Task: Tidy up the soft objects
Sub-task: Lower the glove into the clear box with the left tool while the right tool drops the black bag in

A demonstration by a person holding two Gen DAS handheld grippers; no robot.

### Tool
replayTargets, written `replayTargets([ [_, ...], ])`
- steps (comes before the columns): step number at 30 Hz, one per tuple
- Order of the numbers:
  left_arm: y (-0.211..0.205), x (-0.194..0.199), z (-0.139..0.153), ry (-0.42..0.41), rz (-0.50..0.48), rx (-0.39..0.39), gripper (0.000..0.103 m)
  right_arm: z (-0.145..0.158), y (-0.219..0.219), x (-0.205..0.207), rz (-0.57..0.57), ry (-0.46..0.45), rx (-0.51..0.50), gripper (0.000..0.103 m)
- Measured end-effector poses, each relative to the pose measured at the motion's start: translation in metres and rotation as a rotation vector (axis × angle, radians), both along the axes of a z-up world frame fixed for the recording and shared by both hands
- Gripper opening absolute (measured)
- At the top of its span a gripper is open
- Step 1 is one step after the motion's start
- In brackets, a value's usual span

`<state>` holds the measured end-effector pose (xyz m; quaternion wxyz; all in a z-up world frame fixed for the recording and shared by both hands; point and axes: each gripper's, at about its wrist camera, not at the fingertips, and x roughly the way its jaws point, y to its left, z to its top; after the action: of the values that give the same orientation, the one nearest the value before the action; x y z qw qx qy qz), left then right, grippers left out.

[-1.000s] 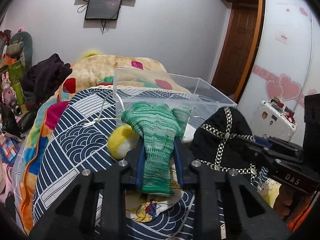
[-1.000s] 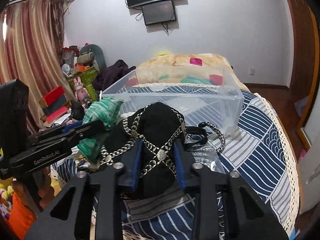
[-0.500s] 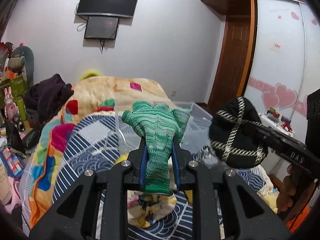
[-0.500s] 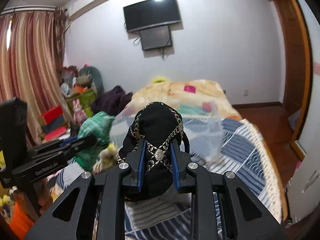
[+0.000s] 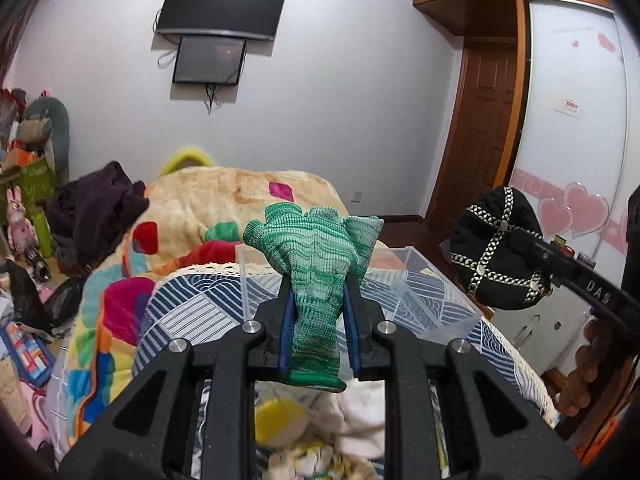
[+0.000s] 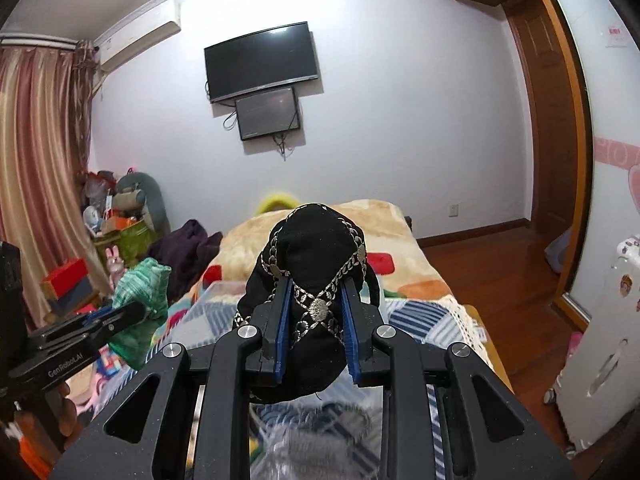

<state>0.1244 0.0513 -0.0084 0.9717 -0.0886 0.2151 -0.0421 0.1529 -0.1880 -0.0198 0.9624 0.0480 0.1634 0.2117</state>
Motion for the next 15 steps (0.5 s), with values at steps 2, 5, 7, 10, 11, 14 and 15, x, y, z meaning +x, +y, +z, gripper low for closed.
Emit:
replayTargets([
  [2, 0.001, 0.014, -0.004, 0.028, 0.002, -0.008, 0.022, -0.006, 0.003, 0.009, -0.022, 0.016, 0.0, 0.021],
  [5, 0.002, 0.035, -0.014, 0.08, 0.007, -0.001, 0.022, -0.019, 0.01, 0.023, -0.025, 0.063, 0.0, 0.021],
  [7, 0.0, 0.048, -0.021, 0.12, 0.006, 0.018, 0.022, -0.026, 0.013, 0.031, -0.027, 0.091, -0.009, 0.021],
  [10, -0.004, 0.064, -0.032, 0.175, -0.006, 0.031, 0.022, -0.038, 0.02, 0.044, -0.022, 0.147, -0.036, 0.021],
  [11, -0.003, 0.069, -0.035, 0.195, -0.009, 0.029, 0.022, -0.043, 0.022, 0.046, -0.017, 0.168, -0.047, 0.021],
  [14, -0.006, 0.082, -0.046, 0.253, -0.022, 0.031, 0.022, -0.053, 0.027, 0.054, 0.0, 0.21, -0.087, 0.021],
  [15, -0.007, 0.086, -0.048, 0.267, -0.027, 0.037, 0.022, -0.056, 0.027, 0.056, 0.001, 0.221, -0.102, 0.021],
])
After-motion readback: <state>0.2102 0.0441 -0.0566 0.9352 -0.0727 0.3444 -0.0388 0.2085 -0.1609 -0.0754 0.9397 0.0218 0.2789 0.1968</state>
